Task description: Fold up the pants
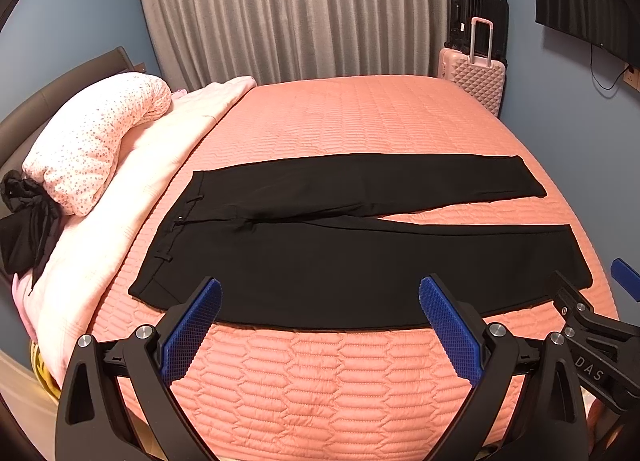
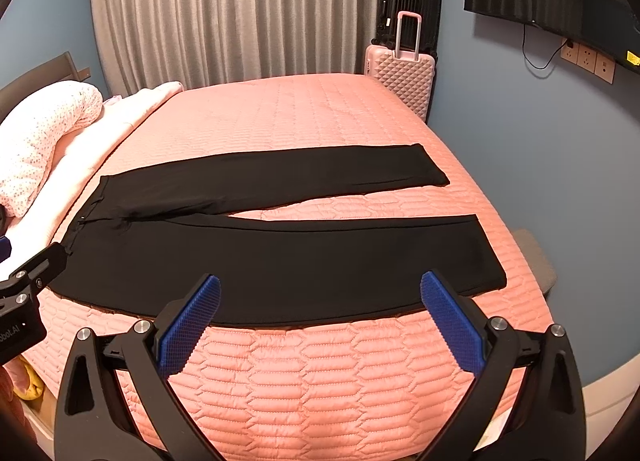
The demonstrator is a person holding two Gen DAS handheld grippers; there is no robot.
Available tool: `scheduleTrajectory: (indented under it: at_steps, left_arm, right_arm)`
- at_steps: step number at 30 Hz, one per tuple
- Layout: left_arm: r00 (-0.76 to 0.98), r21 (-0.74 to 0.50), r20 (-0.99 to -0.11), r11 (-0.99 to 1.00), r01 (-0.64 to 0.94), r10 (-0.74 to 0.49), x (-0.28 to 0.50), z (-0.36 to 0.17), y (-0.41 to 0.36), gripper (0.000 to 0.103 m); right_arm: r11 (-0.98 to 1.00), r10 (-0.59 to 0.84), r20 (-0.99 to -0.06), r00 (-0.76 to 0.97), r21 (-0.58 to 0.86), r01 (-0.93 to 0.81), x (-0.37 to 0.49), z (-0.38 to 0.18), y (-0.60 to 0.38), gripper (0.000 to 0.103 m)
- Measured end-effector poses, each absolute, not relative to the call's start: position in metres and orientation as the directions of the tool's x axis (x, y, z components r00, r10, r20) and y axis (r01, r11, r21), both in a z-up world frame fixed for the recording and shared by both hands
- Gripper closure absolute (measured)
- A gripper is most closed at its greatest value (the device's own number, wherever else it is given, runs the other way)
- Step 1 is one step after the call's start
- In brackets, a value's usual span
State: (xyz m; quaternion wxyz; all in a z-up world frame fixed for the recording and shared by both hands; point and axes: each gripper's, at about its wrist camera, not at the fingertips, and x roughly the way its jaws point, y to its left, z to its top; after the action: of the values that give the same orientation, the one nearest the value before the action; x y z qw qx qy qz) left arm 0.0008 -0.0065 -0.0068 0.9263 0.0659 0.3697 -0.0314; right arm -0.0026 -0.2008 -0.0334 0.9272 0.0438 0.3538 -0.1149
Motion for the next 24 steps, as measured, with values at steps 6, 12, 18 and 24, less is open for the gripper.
scheduleTrajectory:
  at_steps: [6, 12, 18, 24]
  left_arm:
    - [0.722, 0.112, -0.691, 0.988, 0.105, 0.001, 0.001, -0.010, -0.009, 0.005]
    - [0.704, 0.147, -0.709, 0.985, 0.093, 0.039, 0.006, -0.013, -0.014, 0.005]
    - [0.673, 0.157, -0.737, 0.984, 0.085, 0.060, 0.012, -0.022, -0.015, 0.005]
    - [0.691, 0.159, -0.721, 0.982, 0.105, 0.043, 0.012, -0.021, -0.017, 0.005]
  right_arm:
    - [0.965, -0.206, -0.661, 0.722, -0.014, 0.262, -0.004, -0.033, -0.204, 0.005]
    - [0.964, -0.207, -0.663, 0.720, -0.012, 0.266, -0.003, -0.033, -0.206, 0.005]
    - [0.967, -0.188, -0.665, 0.723, 0.002, 0.254, -0.002, -0.035, -0.209, 0.005]
    - [0.972, -0.162, -0.660, 0.734, 0.022, 0.234, 0.000, -0.037, -0.212, 0.005]
